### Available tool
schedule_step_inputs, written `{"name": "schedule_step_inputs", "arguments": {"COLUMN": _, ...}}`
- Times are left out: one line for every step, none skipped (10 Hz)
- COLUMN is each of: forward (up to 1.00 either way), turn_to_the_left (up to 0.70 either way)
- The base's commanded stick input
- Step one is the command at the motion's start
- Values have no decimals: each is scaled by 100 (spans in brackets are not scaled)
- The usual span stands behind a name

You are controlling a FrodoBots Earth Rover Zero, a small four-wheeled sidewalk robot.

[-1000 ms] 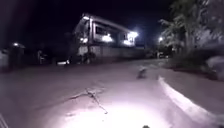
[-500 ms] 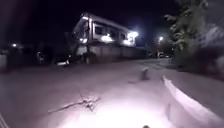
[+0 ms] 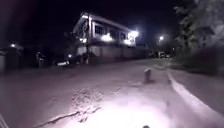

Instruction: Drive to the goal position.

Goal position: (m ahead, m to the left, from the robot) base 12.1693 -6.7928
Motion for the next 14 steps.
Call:
{"name": "schedule_step_inputs", "arguments": {"forward": 70, "turn_to_the_left": 0}}
{"name": "schedule_step_inputs", "arguments": {"forward": 70, "turn_to_the_left": 0}}
{"name": "schedule_step_inputs", "arguments": {"forward": 70, "turn_to_the_left": 0}}
{"name": "schedule_step_inputs", "arguments": {"forward": 70, "turn_to_the_left": 0}}
{"name": "schedule_step_inputs", "arguments": {"forward": 70, "turn_to_the_left": 0}}
{"name": "schedule_step_inputs", "arguments": {"forward": 70, "turn_to_the_left": 0}}
{"name": "schedule_step_inputs", "arguments": {"forward": 70, "turn_to_the_left": 0}}
{"name": "schedule_step_inputs", "arguments": {"forward": 70, "turn_to_the_left": 0}}
{"name": "schedule_step_inputs", "arguments": {"forward": 70, "turn_to_the_left": 0}}
{"name": "schedule_step_inputs", "arguments": {"forward": 70, "turn_to_the_left": 0}}
{"name": "schedule_step_inputs", "arguments": {"forward": 70, "turn_to_the_left": 0}}
{"name": "schedule_step_inputs", "arguments": {"forward": 70, "turn_to_the_left": 0}}
{"name": "schedule_step_inputs", "arguments": {"forward": 70, "turn_to_the_left": 0}}
{"name": "schedule_step_inputs", "arguments": {"forward": 70, "turn_to_the_left": 0}}
